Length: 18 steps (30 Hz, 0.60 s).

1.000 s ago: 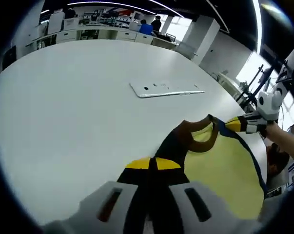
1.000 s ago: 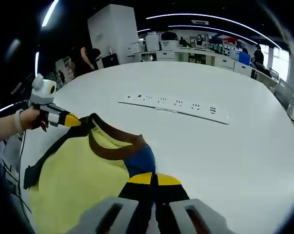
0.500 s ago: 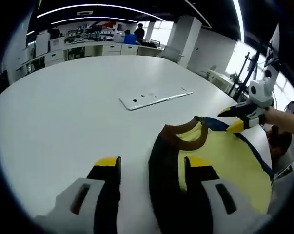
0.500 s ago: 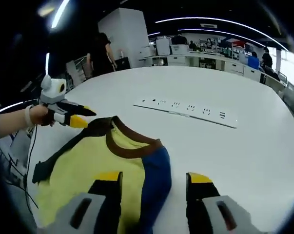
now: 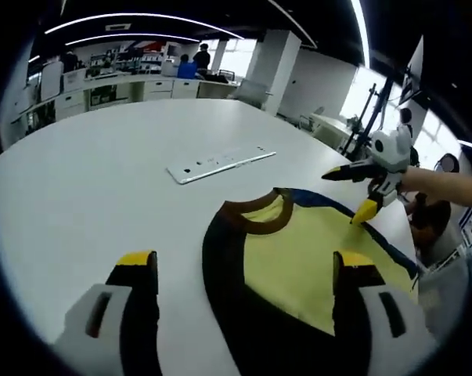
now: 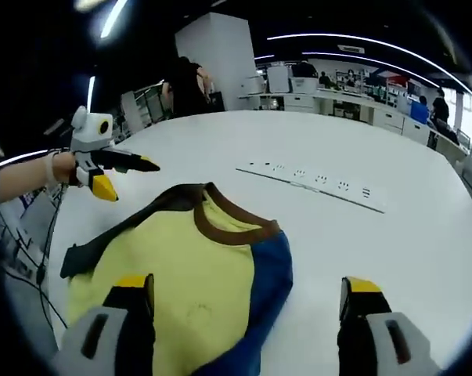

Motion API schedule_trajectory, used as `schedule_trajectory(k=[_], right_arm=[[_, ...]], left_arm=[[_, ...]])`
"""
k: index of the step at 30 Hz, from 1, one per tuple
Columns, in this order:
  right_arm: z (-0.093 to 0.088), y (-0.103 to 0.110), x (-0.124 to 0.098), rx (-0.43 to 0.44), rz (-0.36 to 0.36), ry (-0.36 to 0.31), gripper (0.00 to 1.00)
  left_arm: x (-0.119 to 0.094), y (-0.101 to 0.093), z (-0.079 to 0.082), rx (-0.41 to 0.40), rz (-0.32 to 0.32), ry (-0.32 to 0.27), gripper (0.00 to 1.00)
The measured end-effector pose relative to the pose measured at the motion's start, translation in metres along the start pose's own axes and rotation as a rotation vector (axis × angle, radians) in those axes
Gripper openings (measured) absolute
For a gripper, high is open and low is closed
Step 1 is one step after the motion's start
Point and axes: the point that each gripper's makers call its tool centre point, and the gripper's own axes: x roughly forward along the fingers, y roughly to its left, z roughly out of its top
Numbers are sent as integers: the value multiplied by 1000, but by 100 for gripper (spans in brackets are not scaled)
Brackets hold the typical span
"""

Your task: Fold the garment on the visible template until the final outline fits inside the template.

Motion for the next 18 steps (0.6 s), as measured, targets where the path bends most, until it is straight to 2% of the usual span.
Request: schedule_trajectory(k=[8,18], right_arm=[[-4,14,-29,-14,2,6,99],[-24,33,-59,5,9,18,94]], left_arm=[[-36,-21,-2,-3,4,-38,88],[-75,-55,-19,-15,11,-75,86]])
